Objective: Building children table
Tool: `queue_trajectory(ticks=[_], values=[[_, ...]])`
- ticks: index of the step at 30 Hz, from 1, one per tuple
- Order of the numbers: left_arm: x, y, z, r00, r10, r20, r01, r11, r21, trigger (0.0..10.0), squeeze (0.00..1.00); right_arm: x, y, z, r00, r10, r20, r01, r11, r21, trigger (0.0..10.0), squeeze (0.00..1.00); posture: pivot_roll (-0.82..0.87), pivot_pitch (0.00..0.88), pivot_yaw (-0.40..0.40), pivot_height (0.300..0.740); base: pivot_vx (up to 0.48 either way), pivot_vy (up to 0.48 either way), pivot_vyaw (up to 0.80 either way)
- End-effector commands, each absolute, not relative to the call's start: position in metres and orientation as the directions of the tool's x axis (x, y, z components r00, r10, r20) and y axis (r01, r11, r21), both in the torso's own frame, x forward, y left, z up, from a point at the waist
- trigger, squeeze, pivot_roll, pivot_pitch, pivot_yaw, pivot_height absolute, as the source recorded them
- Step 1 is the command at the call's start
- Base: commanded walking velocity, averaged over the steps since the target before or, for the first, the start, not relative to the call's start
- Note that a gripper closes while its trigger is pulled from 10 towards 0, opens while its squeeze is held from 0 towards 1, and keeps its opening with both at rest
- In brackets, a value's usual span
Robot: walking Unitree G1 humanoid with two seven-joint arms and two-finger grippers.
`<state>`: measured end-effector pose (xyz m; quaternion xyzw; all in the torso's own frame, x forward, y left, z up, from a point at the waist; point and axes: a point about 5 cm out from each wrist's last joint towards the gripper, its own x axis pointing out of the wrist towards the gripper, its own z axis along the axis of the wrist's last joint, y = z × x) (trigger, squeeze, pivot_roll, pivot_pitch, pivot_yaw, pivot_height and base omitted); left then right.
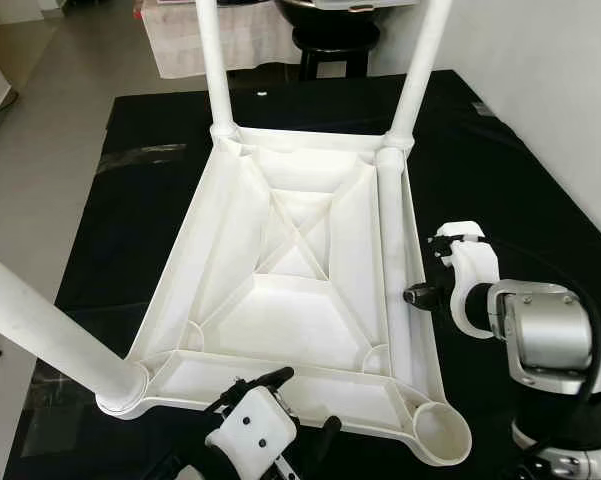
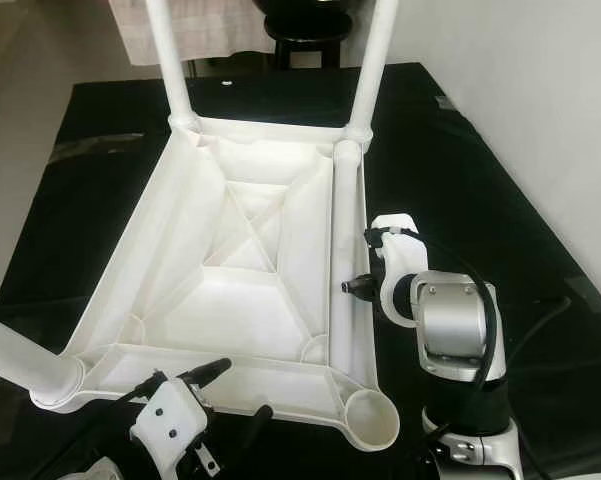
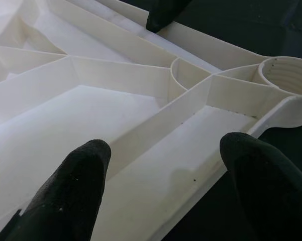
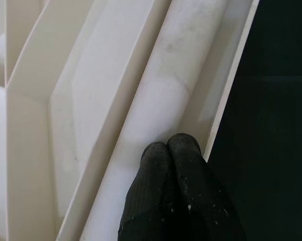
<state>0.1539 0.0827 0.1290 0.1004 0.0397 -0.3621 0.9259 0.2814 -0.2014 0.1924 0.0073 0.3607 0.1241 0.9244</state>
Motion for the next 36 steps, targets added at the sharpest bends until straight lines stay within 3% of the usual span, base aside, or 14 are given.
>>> queue_trajectory(ticks=[1, 3, 4, 6, 7, 12, 13, 17, 22, 23, 24, 25, 31, 36], values=[[0.152, 0.084, 0.124, 0.725, -0.666, -0.174, 0.688, 0.713, 0.134, 10.0, 0.00, 0.275, -0.215, 0.167, 0.628, 0.140, -0.765, -0.113, 0.990, 0.087, 10.0, 0.00, -0.21, 0.217, 0.019, 0.740, 0.000, 0.000, 0.00], [0.152, 0.084, 0.123, 0.724, -0.667, -0.179, 0.689, 0.711, 0.142, 10.0, 0.00, 0.275, -0.210, 0.178, 0.648, 0.173, -0.741, -0.184, 0.981, 0.068, 10.0, 0.00, -0.21, 0.216, 0.020, 0.740, 0.000, 0.000, 0.00], [0.153, 0.084, 0.123, 0.724, -0.666, -0.180, 0.689, 0.710, 0.143, 10.0, 0.00, 0.275, -0.209, 0.182, 0.657, 0.180, -0.732, -0.203, 0.977, 0.058, 10.0, 0.47, -0.21, 0.214, 0.022, 0.740, 0.000, 0.000, 0.00], [0.153, 0.084, 0.122, 0.724, -0.666, -0.180, 0.690, 0.710, 0.145, 10.0, 0.00, 0.275, -0.210, 0.185, 0.667, 0.173, -0.724, -0.204, 0.978, 0.046, 10.0, 0.47, -0.22, 0.212, 0.025, 0.740, 0.000, 0.000, 0.00], [0.154, 0.084, 0.122, 0.723, -0.667, -0.180, 0.690, 0.709, 0.147, 10.0, 0.00, 0.275, -0.213, 0.189, 0.680, 0.160, -0.716, -0.197, 0.980, 0.032, 10.0, 1.00, -0.22, 0.210, 0.027, 0.740, 0.000, 0.000, 0.00], [0.155, 0.084, 0.122, 0.721, -0.669, -0.180, 0.692, 0.706, 0.151, 10.0, 0.00, 0.276, -0.218, 0.200, 0.715, 0.133, -0.686, -0.186, 0.982, -0.004, 10.0, 1.00, -0.22, 0.207, 0.033, 0.740, 0.000, 0.000, 0.00], [0.156, 0.084, 0.121, 0.717, -0.674, -0.178, 0.697, 0.701, 0.153, 10.0, 0.00, 0.278, -0.222, 0.212, 0.761, 0.119, -0.638, -0.185, 0.982, -0.038, 10.0, 1.00, -0.23, 0.205, 0.041, 0.740, 0.000, 0.000, 0.00], [0.157, 0.083, 0.122, 0.714, -0.678, -0.177, 0.700, 0.697, 0.156, 10.0, 0.00, 0.281, -0.225, 0.222, 0.805, 0.100, -0.585, -0.181, 0.980, -0.082, 10.0, 1.00, -0.23, 0.205, 0.041, 0.740, 0.000, 0.000, 0.00], [0.158, 0.084, 0.122, 0.712, -0.680, -0.176, 0.702, 0.694, 0.158, 10.0, 0.00, 0.276, -0.220, 0.228, 0.798, 0.153, -0.583, -0.238, 0.969, -0.071, 10.0, 1.00, -0.23, 0.209, 0.051, 0.740, 0.000, 0.000, 0.00], [0.157, 0.084, 0.121, 0.703, -0.687, -0.184, 0.711, 0.685, 0.157, 10.0, 0.00, 0.268, -0.218, 0.226, 0.749, 0.206, -0.629, -0.313, 0.948, -0.063, 10.0, 0.43, -0.23, 0.211, 0.052, 0.740, 0.000, 0.000, 0.00], [0.157, 0.084, 0.121, 0.703, -0.687, -0.184, 0.711, 0.685, 0.157, 10.0, 0.00, 0.268, -0.218, 0.226, 0.749, 0.206, -0.629, -0.313, 0.948, -0.063, 10.0, 0.43, -0.23, 0.211, 0.052, 0.740, 0.000, 0.000, 0.00], [0.156, 0.085, 0.120, 0.695, -0.693, -0.191, 0.718, 0.678, 0.154, 10.0, 0.00, 0.263, -0.219, 0.224, 0.722, 0.231, -0.652, -0.349, 0.936, -0.055, 10.0, 0.00, -0.23, 0.213, 0.054, 0.740, 0.000, 0.000, 0.00], [0.154, 0.085, 0.116, 0.671, -0.710, -0.213, 0.741, 0.653, 0.156, 10.0, 0.00, 0.245, -0.224, 0.224, 0.674, 0.271, -0.688, -0.451, 0.888, -0.092, 10.0, 0.00, -0.25, 0.214, 0.064, 0.740, 0.000, 0.000, 0.00], [0.160, 0.087, 0.114, 0.695, -0.687, -0.210, 0.718, 0.675, 0.170, 10.0, 0.00, 0.244, -0.219, 0.239, 0.736, 0.348, -0.580, -0.534, 0.825, -0.183, 10.0, 0.00, -0.25, 0.214, 0.074, 0.740, 0.000, 0.000, 0.00]])
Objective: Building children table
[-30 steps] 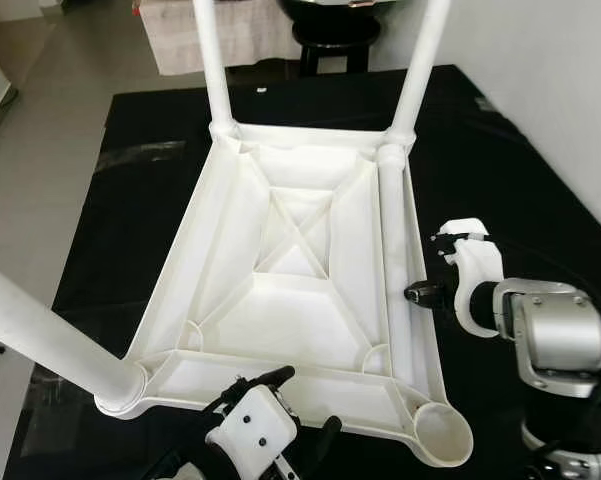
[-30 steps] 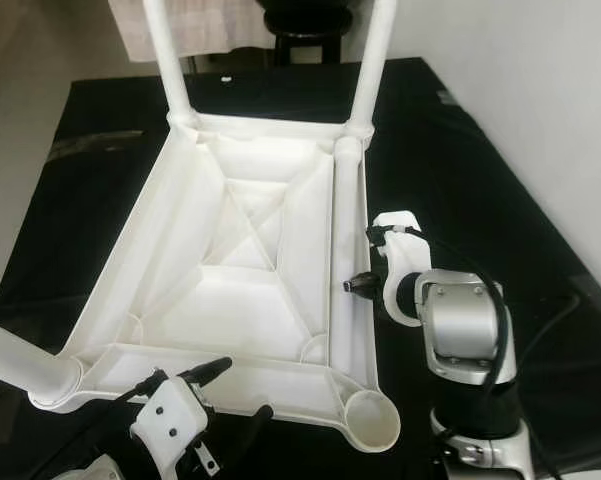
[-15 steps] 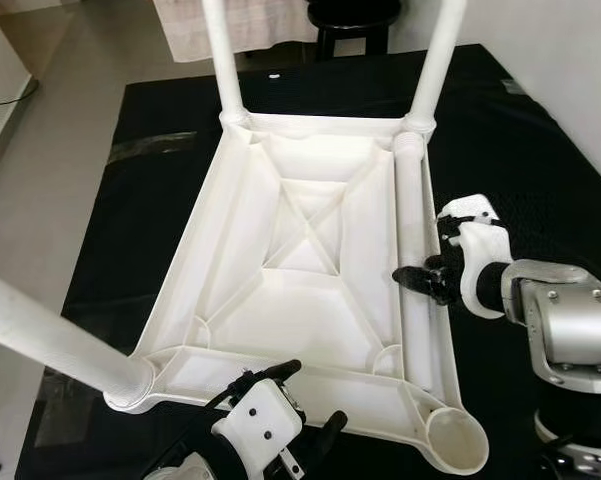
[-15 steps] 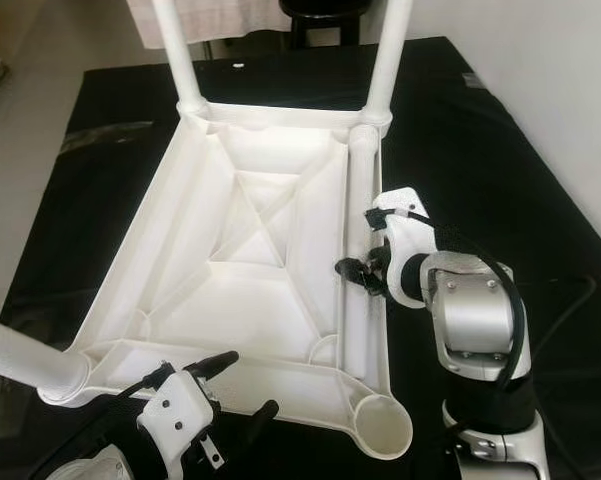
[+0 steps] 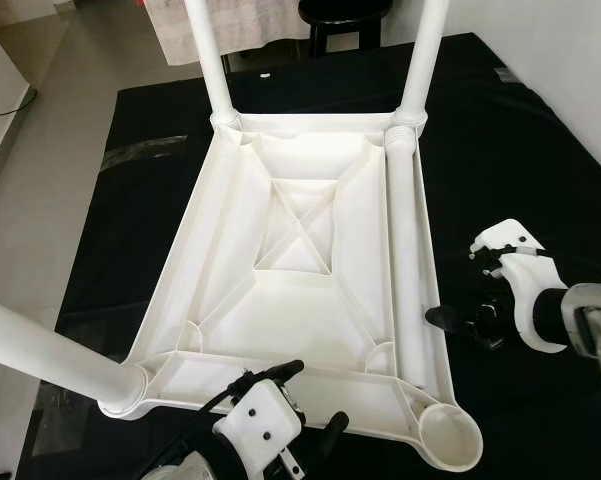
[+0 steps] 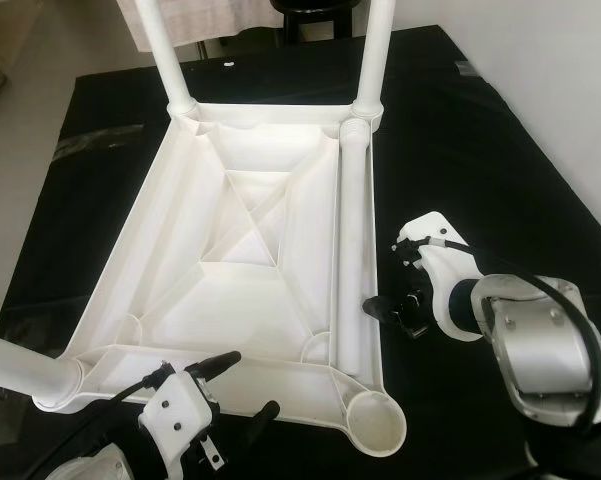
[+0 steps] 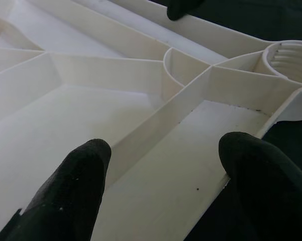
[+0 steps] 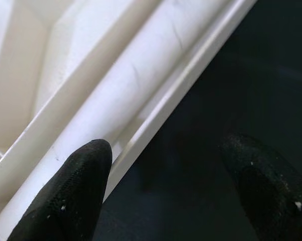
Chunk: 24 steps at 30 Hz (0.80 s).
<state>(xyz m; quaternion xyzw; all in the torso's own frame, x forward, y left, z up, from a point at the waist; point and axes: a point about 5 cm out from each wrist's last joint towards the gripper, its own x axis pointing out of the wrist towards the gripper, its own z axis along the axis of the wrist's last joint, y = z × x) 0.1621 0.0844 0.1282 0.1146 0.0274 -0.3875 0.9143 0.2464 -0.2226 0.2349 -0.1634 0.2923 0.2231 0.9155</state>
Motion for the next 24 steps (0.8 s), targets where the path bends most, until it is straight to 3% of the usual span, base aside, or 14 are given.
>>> queue_trajectory(ticks=[1, 3, 6, 13, 16, 18, 20, 22, 24], values=[[0.161, 0.087, 0.114, 0.702, -0.681, -0.206, 0.711, 0.683, 0.167, 10.0, 0.00, 0.244, -0.217, 0.243, 0.742, 0.373, -0.557, -0.553, 0.810, -0.195, 10.0, 0.00, -0.25, 0.214, 0.074, 0.740, 0.000, 0.000, 0.00], [0.164, 0.089, 0.117, 0.721, -0.667, -0.188, 0.693, 0.701, 0.167, 10.0, 0.00, 0.239, -0.207, 0.252, 0.740, 0.467, -0.484, -0.637, 0.717, -0.282, 10.0, 0.00, -0.24, 0.209, 0.079, 0.740, 0.000, 0.000, 0.00], [0.165, 0.092, 0.117, 0.732, -0.654, -0.194, 0.680, 0.718, 0.149, 10.0, 0.00, 0.240, -0.200, 0.257, 0.735, 0.513, -0.443, -0.670, 0.650, -0.360, 10.0, 0.00, -0.23, 0.202, 0.081, 0.740, 0.000, -0.160, 0.00], [0.164, 0.092, 0.118, 0.731, -0.655, -0.190, 0.680, 0.720, 0.137, 10.0, 0.00, 0.243, -0.199, 0.256, 0.726, 0.526, -0.443, -0.681, 0.640, -0.356, 10.0, 0.00, -0.22, 0.201, 0.079, 0.740, 0.000, -0.480, 0.00], [0.164, 0.091, 0.118, 0.741, -0.647, -0.182, 0.669, 0.736, 0.104, 10.0, 0.00, 0.254, -0.173, 0.249, 0.726, 0.593, -0.347, -0.687, 0.615, -0.387, 10.0, 0.00, -0.20, 0.187, 0.077, 0.740, 0.000, -0.480, 0.00], [0.164, 0.091, 0.119, 0.752, -0.636, -0.175, 0.655, 0.752, 0.080, 10.0, 0.00, 0.260, -0.149, 0.235, 0.653, 0.692, -0.308, -0.757, 0.589, -0.282, 10.0, 0.00, -0.19, 0.183, 0.078, 0.740, 0.000, -0.480, 0.00], [0.164, 0.091, 0.119, 0.752, -0.636, -0.175, 0.655, 0.752, 0.080, 10.0, 0.00, 0.260, -0.149, 0.235, 0.653, 0.692, -0.308, -0.757, 0.589, -0.282, 10.0, 0.00, -0.19, 0.183, 0.078, 0.740, 0.000, -0.480, 0.00], [0.164, 0.092, 0.119, 0.759, -0.628, -0.174, 0.645, 0.761, 0.067, 10.0, 0.00, 0.258, -0.134, 0.233, 0.589, 0.783, -0.197, -0.808, 0.568, -0.159, 10.0, 0.00, -0.16, 0.177, 0.077, 0.740, 0.000, -0.480, 0.00], [0.164, 0.093, 0.119, 0.762, -0.623, -0.175, 0.641, 0.765, 0.065, 10.0, 0.00, 0.258, -0.130, 0.232, 0.572, 0.801, -0.177, -0.820, 0.556, -0.134, 10.0, 0.00, -0.15, 0.173, 0.078, 0.740, 0.000, -0.480, 0.00]])
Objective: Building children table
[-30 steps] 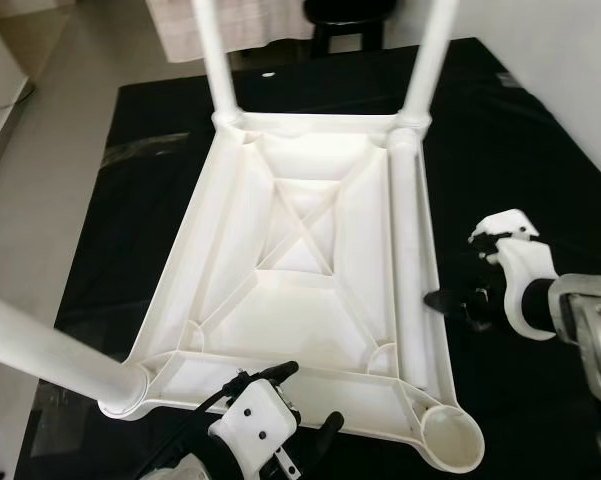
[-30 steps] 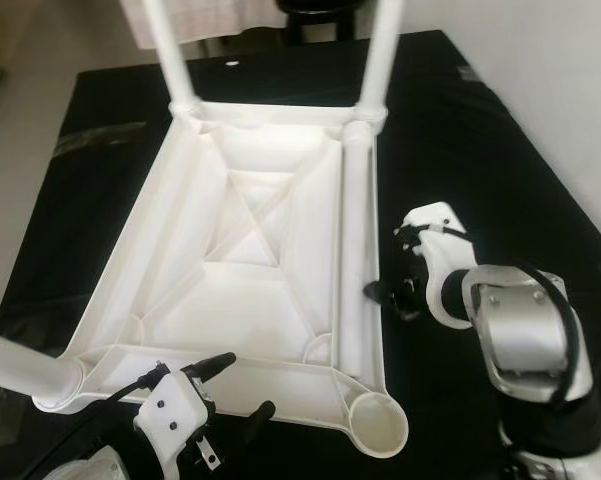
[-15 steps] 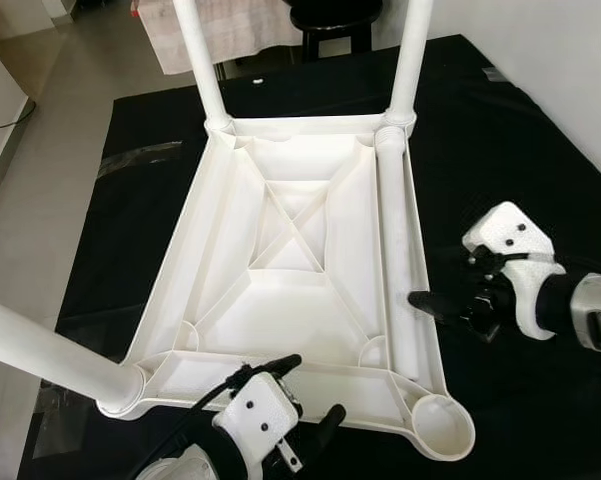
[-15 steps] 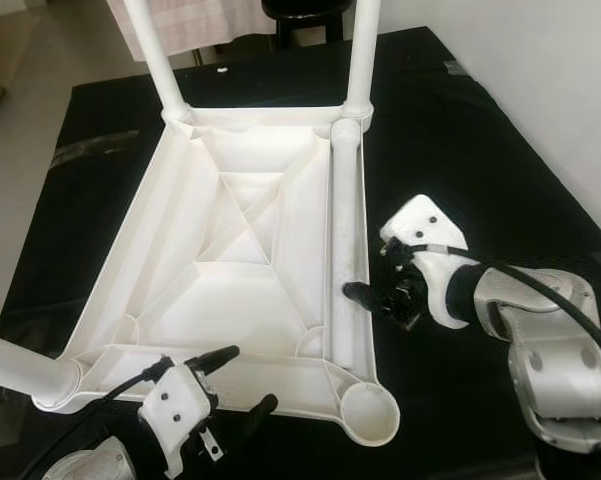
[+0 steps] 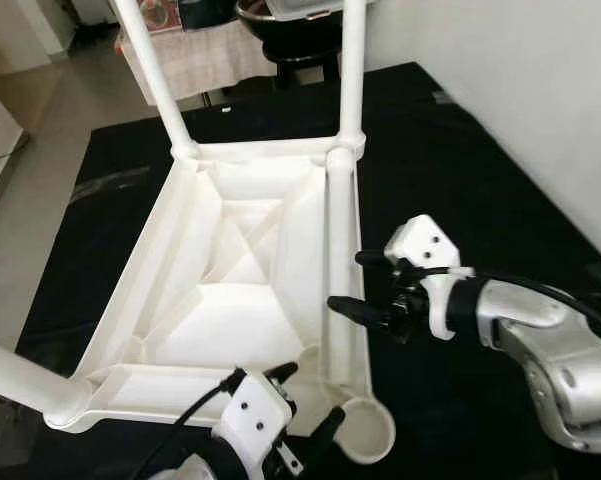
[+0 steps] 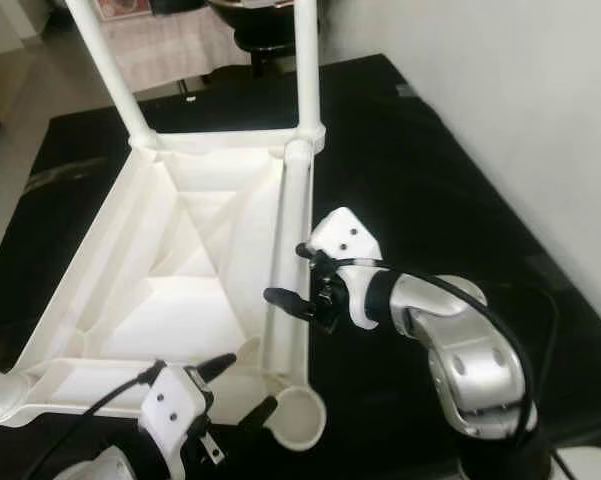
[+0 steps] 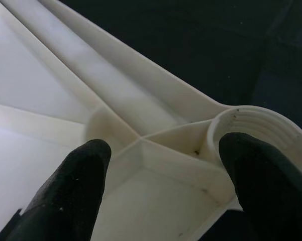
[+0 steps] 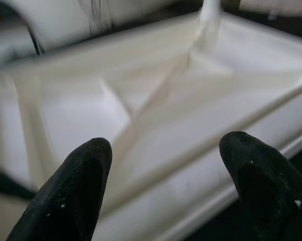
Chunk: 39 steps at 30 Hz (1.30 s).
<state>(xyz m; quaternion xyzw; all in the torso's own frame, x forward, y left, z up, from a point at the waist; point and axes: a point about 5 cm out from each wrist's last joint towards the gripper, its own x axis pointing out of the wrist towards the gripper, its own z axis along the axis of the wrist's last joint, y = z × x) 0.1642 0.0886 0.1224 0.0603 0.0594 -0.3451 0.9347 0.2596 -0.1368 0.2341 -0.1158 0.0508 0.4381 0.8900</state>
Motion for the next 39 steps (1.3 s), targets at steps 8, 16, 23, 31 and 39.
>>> queue_trajectory(ticks=[8, 16, 23, 31, 39], values=[[0.160, 0.096, 0.118, 0.767, -0.612, -0.193, 0.632, 0.773, 0.057, 10.0, 0.00, 0.249, -0.121, 0.226, 0.409, 0.883, -0.229, -0.909, 0.374, -0.183, 10.0, 0.00, -0.13, 0.161, 0.079, 0.740, 0.000, -0.120, 0.80], [0.155, 0.097, 0.115, 0.764, -0.609, -0.214, 0.631, 0.774, 0.052, 10.0, 0.00, 0.251, -0.123, 0.216, 0.349, 0.884, -0.312, -0.926, 0.274, -0.261, 10.0, 0.00, -0.11, 0.149, 0.079, 0.740, 0.000, 0.000, 0.80], [0.145, 0.101, 0.112, 0.769, -0.592, -0.240, 0.618, 0.785, 0.046, 10.0, 0.00, 0.262, -0.130, 0.200, 0.420, 0.818, -0.393, -0.900, 0.323, -0.292, 10.0, 0.00, -0.10, 0.148, 0.080, 0.740, 0.000, 0.000, 0.80], [0.128, 0.098, 0.115, 0.780, -0.586, -0.220, 0.595, 0.803, -0.027, 10.0, 0.00, 0.267, -0.168, 0.174, 0.501, 0.599, -0.625, -0.864, 0.311, -0.395, 10.0, 0.00, -0.09, 0.168, 0.081, 0.740, 0.000, 0.000, 0.00], [0.126, 0.097, 0.121, 0.772, -0.609, -0.182, 0.615, 0.788, -0.032, 10.0, 0.00, 0.253, -0.196, 0.182, 0.447, 0.568, -0.691, -0.894, 0.298, -0.334, 10.0, 0.00, -0.11, 0.200, 0.087, 0.740, 0.000, 0.000, 0.00]])
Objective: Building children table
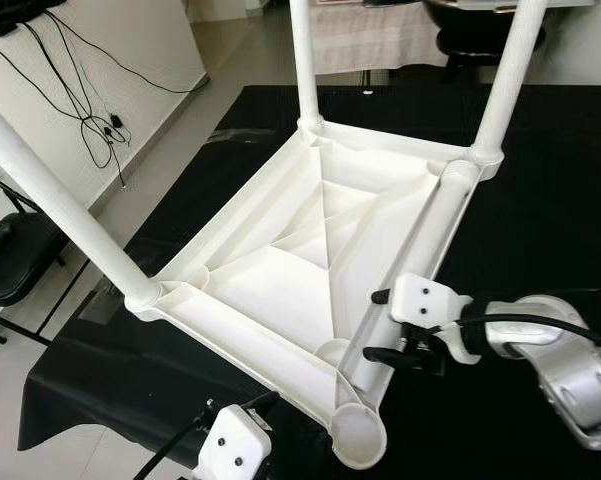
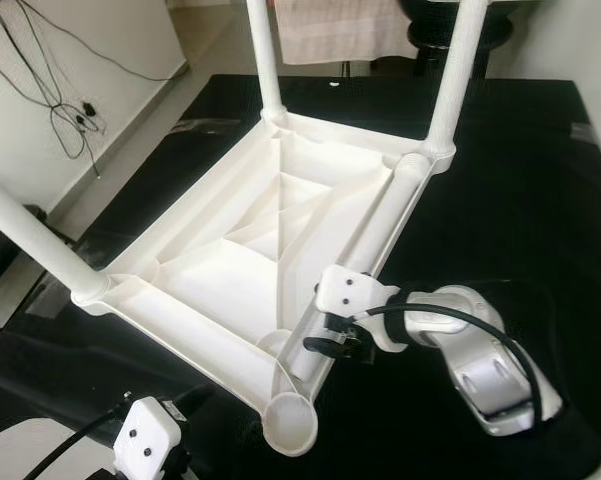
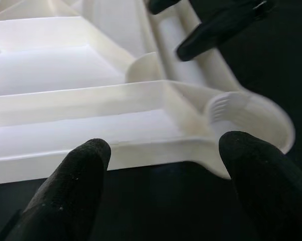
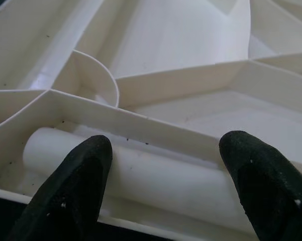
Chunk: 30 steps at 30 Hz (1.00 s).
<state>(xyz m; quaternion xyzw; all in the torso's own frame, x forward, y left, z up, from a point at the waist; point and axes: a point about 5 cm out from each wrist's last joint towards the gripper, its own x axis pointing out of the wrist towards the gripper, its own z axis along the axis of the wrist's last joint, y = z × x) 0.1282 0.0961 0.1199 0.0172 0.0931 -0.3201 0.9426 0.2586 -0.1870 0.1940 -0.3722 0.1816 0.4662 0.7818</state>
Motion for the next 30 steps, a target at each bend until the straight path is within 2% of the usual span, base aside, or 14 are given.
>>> queue_trajectory(ticks=[1, 4, 6, 11, 12, 16, 19, 23, 30], values=[[0.126, 0.097, 0.122, 0.771, -0.612, -0.176, 0.617, 0.787, -0.033, 10.0, 0.00, 0.251, -0.200, 0.184, 0.444, 0.560, -0.700, -0.896, 0.293, -0.334, 10.0, 0.00, -0.11, 0.200, 0.087, 0.740, 0.000, 0.000, 0.00], [0.126, 0.096, 0.123, 0.763, -0.623, -0.171, 0.629, 0.777, -0.029, 10.0, 0.00, 0.246, -0.204, 0.189, 0.423, 0.560, -0.712, -0.906, 0.281, -0.317, 10.0, 0.00, -0.11, 0.201, 0.088, 0.740, 0.000, 0.000, 0.00], [0.126, 0.096, 0.124, 0.756, -0.632, -0.168, 0.637, 0.770, -0.028, 10.0, 0.00, 0.236, -0.203, 0.194, 0.364, 0.582, -0.728, -0.931, 0.249, -0.267, 10.0, 0.00, -0.12, 0.207, 0.094, 0.740, 0.000, 0.000, 0.00], [0.126, 0.096, 0.125, 0.751, -0.640, -0.161, 0.645, 0.764, -0.027, 10.0, 0.00, 0.225, -0.201, 0.196, 0.305, 0.569, -0.763, -0.952, 0.198, -0.233, 10.0, 0.00, -0.13, 0.210, 0.097, 0.740, 0.000, 0.000, 0.00], [0.127, 0.097, 0.125, 0.750, -0.642, -0.159, 0.647, 0.762, -0.027, 10.0, 0.00, 0.224, -0.202, 0.196, 0.307, 0.556, -0.773, -0.951, 0.198, -0.236, 10.0, 0.00, -0.13, 0.210, 0.097, 0.740, 0.000, 0.000, 0.00], [0.128, 0.098, 0.126, 0.747, -0.647, -0.153, 0.651, 0.759, -0.026, 10.0, 0.00, 0.230, -0.215, 0.195, 0.402, 0.460, -0.792, -0.910, 0.296, -0.290, 10.0, 0.00, -0.13, 0.210, 0.102, 0.740, 0.000, 0.000, 0.00], [0.128, 0.098, 0.127, 0.746, -0.649, -0.150, 0.653, 0.757, -0.026, 10.0, 0.00, 0.230, -0.222, 0.196, 0.418, 0.423, -0.804, -0.899, 0.318, -0.301, 10.0, 0.00, -0.14, 0.211, 0.104, 0.740, 0.000, 0.000, 0.00], [0.129, 0.099, 0.127, 0.741, -0.656, -0.145, 0.659, 0.751, -0.030, 10.0, 0.00, 0.224, -0.222, 0.199, 0.407, 0.424, -0.809, -0.904, 0.316, -0.289, 10.0, 0.00, -0.14, 0.212, 0.107, 0.740, 0.000, 0.000, 0.00], [0.133, 0.101, 0.130, 0.725, -0.675, -0.133, 0.677, 0.735, -0.036, 10.0, 0.00, 0.207, -0.202, 0.187, 0.355, 0.408, -0.841, -0.931, 0.240, -0.276, 10.0, 0.00, -0.16, 0.222, 0.119, 0.740, 0.000, 0.000, 0.00]])
